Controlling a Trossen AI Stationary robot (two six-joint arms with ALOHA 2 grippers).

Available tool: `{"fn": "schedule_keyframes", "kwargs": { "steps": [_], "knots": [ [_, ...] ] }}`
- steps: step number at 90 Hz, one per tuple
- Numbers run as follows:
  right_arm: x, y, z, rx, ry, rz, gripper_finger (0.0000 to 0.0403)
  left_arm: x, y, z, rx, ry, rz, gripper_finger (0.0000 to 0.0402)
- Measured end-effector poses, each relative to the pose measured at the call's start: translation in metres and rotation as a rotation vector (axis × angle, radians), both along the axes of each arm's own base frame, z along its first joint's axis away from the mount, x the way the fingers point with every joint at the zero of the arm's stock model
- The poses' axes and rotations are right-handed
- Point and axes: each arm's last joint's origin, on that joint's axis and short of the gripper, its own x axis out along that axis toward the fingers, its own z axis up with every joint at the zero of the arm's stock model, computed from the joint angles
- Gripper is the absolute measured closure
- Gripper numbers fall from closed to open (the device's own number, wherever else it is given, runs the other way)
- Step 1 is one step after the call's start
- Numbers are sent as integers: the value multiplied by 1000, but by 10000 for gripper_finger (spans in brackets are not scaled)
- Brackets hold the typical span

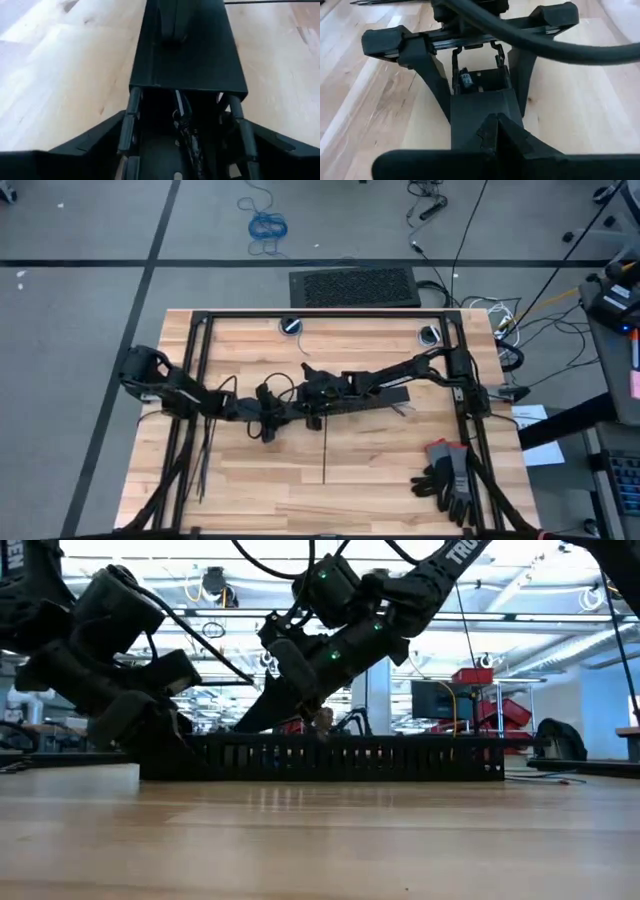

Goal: Ziptie cables
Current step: Close the cable duct

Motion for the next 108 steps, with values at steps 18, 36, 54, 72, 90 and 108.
{"fn": "schedule_keyframes", "kwargs": {
  "steps": [18, 36, 54, 72, 90, 108],
  "knots": [
    [2, 1, 1, -6, -36, 9, 403, 0, 2, 0, 12, 3, -10, 117],
    [7, 0, -4, -6, -86, 14, 403, 1, 2, 0, 16, 1, -15, 164],
    [5, 5, 0, -30, -80, 0, 403, 1, 2, 0, 13, 3, -11, 146],
    [-1, 7, 27, -52, -103, 28, 403, 1, 2, 0, 16, 4, -12, 141],
    [-6, 6, 35, -64, -68, 26, 403, 1, 2, 0, 15, 4, -14, 140],
    [-2, 5, 15, -56, -36, 25, 403, 1, 2, 0, 13, 2, -17, 139]
  ]
}}
